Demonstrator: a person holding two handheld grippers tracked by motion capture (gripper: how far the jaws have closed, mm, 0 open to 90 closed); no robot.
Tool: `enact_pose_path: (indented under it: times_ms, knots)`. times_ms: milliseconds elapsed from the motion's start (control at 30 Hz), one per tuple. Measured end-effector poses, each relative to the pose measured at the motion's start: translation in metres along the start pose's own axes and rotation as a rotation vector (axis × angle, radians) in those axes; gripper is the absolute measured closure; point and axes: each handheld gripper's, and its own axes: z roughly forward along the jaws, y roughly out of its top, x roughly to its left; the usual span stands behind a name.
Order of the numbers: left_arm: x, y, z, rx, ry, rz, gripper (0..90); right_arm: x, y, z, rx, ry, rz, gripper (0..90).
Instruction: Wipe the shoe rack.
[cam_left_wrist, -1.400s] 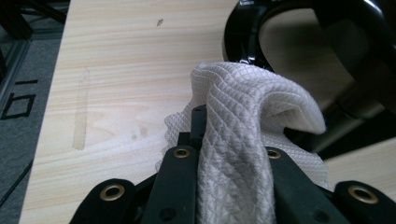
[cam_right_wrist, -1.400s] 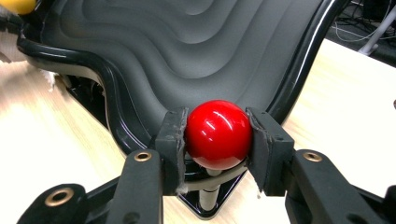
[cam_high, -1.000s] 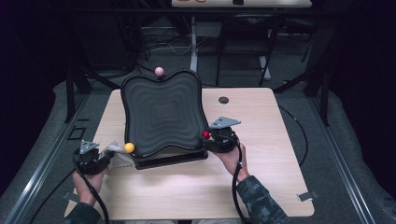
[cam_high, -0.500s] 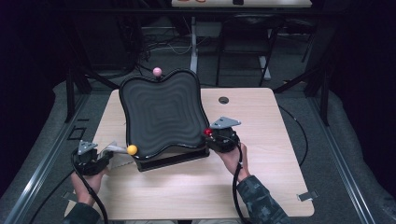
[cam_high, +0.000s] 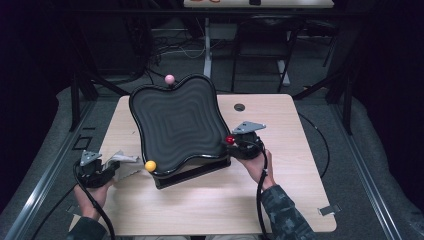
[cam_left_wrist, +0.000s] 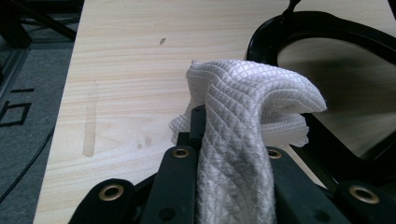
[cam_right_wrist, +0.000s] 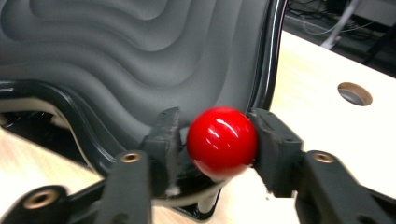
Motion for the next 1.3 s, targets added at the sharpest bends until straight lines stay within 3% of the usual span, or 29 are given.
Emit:
enact_pose_path:
  times_ms: [100,167,200,533,700,833,1067,1300]
  knots:
    - [-0.001,0.001,-0.001,-0.004,-0.004,0.0,82.8,0.005,0.0,0.003,-0.016,-0.022,-0.016,50.5]
    - [-0.002,0.001,-0.001,-0.008,-0.005,-0.001,82.5,0.004,-0.002,0.004,-0.031,-0.016,0.0,56.1]
    - [-0.002,0.001,-0.002,-0.009,-0.006,-0.001,82.5,0.004,-0.002,0.003,-0.026,-0.039,0.003,59.4]
    - [-0.001,0.005,-0.004,-0.039,-0.016,-0.018,82.4,-0.001,-0.002,0.004,-0.02,-0.059,-0.019,60.5]
    - [-0.001,0.01,-0.005,-0.051,-0.019,-0.018,83.4,-0.004,-0.002,0.004,-0.024,-0.051,-0.006,60.1]
    - [-0.002,0.019,-0.007,-0.067,-0.008,-0.016,84.5,-0.002,-0.002,0.004,-0.031,-0.056,0.002,55.7]
    - [-0.002,0.037,-0.007,-0.093,0.019,0.009,84.6,-0.002,-0.002,0.006,-0.022,-0.079,-0.007,60.3]
    - [-0.006,0.071,-0.002,-0.102,0.054,0.052,84.6,-0.006,-0.002,0.007,-0.027,-0.084,-0.008,60.4]
